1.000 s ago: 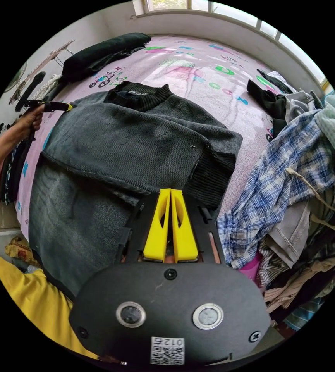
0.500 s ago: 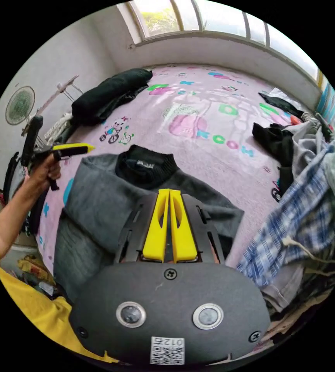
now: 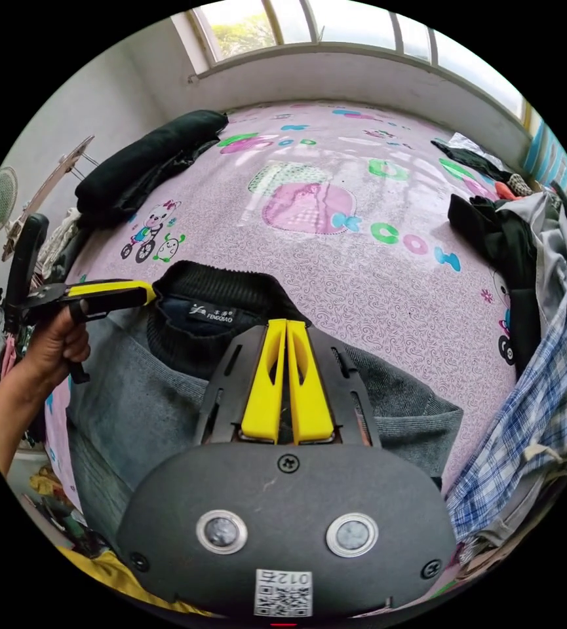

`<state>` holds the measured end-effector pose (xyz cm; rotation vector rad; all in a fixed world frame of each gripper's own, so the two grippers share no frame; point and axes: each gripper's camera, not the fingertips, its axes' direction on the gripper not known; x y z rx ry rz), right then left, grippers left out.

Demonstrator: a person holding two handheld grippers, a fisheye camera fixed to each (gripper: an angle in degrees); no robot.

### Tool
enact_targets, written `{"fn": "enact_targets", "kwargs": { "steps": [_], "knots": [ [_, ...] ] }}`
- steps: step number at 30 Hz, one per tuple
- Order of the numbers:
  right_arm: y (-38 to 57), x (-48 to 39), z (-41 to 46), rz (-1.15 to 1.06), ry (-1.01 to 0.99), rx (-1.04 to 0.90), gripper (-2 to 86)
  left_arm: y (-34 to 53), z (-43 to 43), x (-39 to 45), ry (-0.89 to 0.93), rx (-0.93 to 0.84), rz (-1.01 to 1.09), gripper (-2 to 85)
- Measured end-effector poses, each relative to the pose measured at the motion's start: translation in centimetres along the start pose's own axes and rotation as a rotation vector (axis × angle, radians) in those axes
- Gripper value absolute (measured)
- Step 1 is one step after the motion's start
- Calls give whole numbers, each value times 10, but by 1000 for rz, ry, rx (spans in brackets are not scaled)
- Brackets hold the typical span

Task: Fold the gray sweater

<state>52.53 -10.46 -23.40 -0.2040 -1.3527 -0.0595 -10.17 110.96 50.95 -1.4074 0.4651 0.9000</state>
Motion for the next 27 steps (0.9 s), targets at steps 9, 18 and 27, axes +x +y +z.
{"fn": "enact_targets", "kwargs": {
  "steps": [9, 18, 27],
  "knots": [
    [-3, 27, -27, 115, -106, 33, 0, 18, -18, -51, 198, 72, -273, 3],
    [-16, 21, -21, -1, -101, 24, 0, -25, -9, -30, 133, 21, -108, 5],
    [-22, 38, 6, 122, -93, -28, 0, -41, 6, -51, 46, -29, -182, 4]
  ]
}}
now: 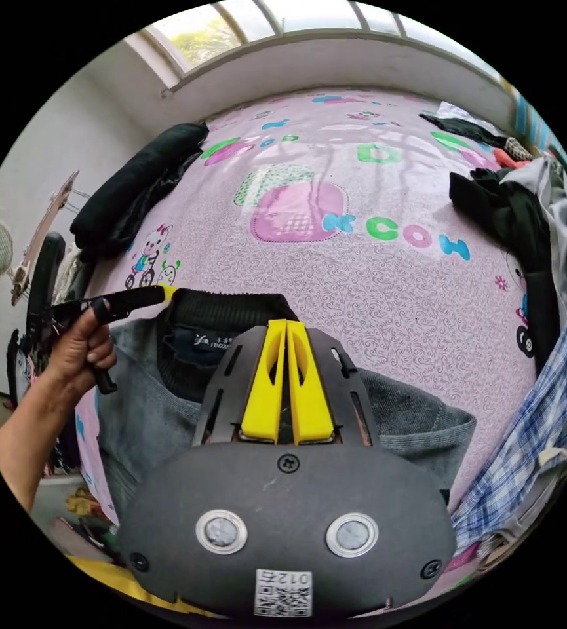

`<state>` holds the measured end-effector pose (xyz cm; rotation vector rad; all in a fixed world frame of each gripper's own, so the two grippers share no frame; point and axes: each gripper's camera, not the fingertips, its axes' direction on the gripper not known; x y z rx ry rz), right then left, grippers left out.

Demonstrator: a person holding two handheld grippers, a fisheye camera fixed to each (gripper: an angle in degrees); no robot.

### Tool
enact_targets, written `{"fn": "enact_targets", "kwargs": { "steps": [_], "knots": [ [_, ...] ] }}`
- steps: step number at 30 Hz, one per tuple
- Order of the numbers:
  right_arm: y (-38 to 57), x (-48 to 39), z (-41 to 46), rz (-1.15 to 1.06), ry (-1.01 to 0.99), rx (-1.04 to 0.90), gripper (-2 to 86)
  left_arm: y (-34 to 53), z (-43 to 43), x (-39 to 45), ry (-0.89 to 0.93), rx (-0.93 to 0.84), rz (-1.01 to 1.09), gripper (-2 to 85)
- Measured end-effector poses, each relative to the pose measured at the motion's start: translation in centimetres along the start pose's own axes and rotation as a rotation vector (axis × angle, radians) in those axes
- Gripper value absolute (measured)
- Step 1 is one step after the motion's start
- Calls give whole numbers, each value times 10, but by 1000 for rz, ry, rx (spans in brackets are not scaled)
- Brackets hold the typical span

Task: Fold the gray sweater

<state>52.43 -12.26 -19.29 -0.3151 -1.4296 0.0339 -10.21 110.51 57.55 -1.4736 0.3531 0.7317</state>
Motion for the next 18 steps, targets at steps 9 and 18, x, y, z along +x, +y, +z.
{"fn": "enact_targets", "kwargs": {
  "steps": [9, 18],
  "knots": [
    [14, 3, -20, 4, -63, 37, -1, 41, -59, -9, 168, 132, 11, 6],
    [29, -21, -7, -116, 42, -55, -1, 37, -39, 33, 27, -3, 123, 5]
  ]
}}
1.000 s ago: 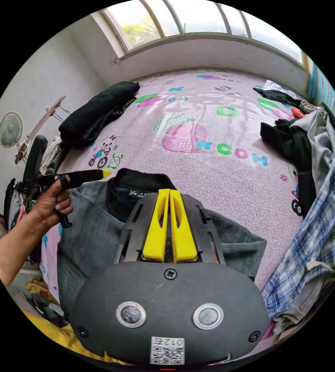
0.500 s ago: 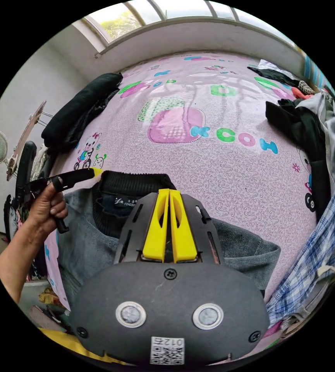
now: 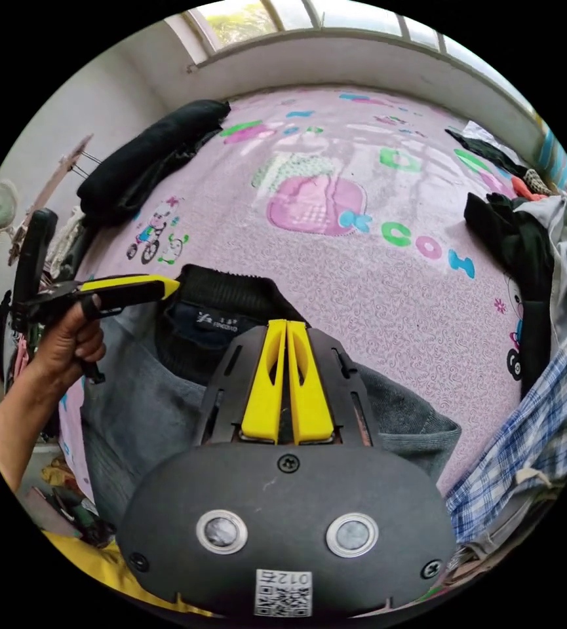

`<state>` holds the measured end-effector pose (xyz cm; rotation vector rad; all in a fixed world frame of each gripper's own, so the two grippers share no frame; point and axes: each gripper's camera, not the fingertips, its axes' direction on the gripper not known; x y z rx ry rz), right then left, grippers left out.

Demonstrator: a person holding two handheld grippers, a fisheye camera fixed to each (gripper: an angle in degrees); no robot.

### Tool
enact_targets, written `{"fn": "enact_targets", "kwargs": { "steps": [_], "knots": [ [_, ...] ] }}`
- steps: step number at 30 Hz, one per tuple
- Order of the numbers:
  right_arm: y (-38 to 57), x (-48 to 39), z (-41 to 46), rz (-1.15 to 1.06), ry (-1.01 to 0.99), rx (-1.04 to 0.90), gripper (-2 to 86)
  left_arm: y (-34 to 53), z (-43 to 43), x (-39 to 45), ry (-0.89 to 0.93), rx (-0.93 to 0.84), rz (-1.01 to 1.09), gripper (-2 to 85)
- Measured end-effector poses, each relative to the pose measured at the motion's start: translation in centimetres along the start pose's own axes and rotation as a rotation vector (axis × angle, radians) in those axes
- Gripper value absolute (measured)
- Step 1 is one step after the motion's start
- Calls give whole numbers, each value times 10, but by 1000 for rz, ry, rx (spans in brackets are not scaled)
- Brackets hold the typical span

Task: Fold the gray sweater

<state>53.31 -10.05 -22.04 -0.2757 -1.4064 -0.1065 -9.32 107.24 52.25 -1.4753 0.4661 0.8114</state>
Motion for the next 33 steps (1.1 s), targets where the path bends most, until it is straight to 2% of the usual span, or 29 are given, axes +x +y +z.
{"fn": "enact_targets", "kwargs": {
  "steps": [7, 11, 13, 17, 20, 23, 28, 33],
  "knots": [
    [15, 0, -1, 137, -32, 71, -1, -9, -12, -3, 15, 21, -53, 5],
    [24, 9, -5, 260, -131, 33, -1, 6, -21, -49, 270, 44, -327, 5],
    [33, 7, -17, 246, -135, 53, -1, 20, -39, -56, 281, 104, -385, 5],
    [81, -20, -60, 69, -122, 101, 0, 54, -102, -23, 234, 135, -186, 4],
    [144, -44, -83, -11, -148, 83, 0, 110, -138, 17, 150, 99, -53, 3],
    [207, -65, -95, -53, -74, 79, 0, 174, -160, 47, 47, 76, 11, 2],
    [253, -71, -70, -23, 112, -32, -1, 216, -139, 54, -93, -61, -6, 1],
    [260, -68, -70, 41, 32, -61, 0, 208, -138, 30, 76, -84, -117, 1]
  ]
}}
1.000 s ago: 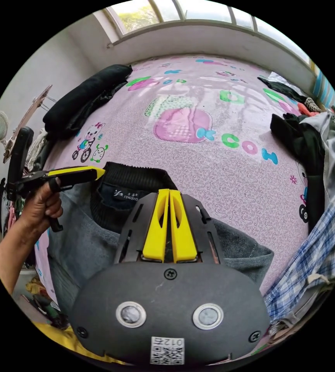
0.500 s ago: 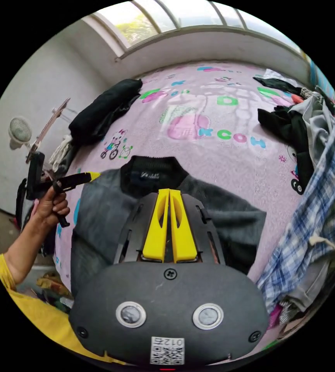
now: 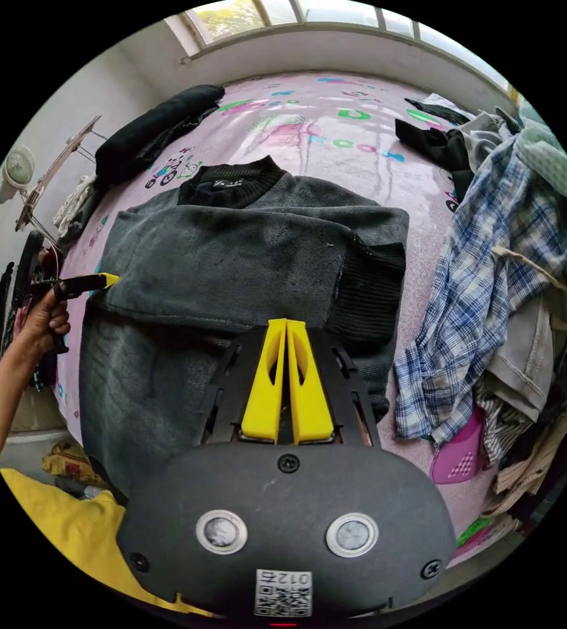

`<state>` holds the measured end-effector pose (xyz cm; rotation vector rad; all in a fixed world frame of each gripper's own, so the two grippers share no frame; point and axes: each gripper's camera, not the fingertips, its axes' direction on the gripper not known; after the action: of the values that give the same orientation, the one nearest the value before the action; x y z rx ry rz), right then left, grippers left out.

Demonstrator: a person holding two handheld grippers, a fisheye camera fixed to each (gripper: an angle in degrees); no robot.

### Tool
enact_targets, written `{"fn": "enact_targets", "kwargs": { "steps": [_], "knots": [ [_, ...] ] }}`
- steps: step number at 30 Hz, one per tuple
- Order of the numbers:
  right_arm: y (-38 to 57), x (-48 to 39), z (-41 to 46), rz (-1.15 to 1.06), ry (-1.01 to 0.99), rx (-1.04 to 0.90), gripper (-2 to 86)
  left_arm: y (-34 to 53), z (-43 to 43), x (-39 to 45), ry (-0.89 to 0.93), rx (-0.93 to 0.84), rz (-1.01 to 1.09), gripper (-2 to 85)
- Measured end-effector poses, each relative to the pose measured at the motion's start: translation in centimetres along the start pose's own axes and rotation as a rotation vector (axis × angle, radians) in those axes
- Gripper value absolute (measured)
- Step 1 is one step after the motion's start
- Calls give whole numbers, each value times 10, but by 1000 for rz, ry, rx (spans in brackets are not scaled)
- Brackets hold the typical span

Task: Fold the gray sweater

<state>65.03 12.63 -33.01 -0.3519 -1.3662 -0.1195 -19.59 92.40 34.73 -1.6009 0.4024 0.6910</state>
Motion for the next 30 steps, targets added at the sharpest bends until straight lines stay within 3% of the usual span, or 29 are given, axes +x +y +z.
{"fn": "enact_targets", "kwargs": {
  "steps": [4, 10, 15, 19, 20, 25, 30],
  "knots": [
    [30, -20, -21, 18, 27, 1, 0, 20, -28, 28, -76, 25, 25, 2],
    [145, -73, -46, -101, -95, -69, -1, 142, -73, 89, -90, 4, 176, 2],
    [219, -87, -45, -82, 69, -102, 0, 248, -62, 104, -166, -130, 156, 2],
    [249, -80, -29, -109, 196, -124, -1, 281, -44, 89, -240, -206, 87, 1],
    [255, -79, -28, -126, 205, -121, -1, 287, -53, 83, -194, -144, 64, 1],
    [265, -71, -32, -89, 164, -142, -1, 290, -70, 64, -74, -134, -18, 1],
    [295, -72, -53, -83, 104, -144, 0, 317, -116, 93, -150, -92, -9, 4]
  ]
}}
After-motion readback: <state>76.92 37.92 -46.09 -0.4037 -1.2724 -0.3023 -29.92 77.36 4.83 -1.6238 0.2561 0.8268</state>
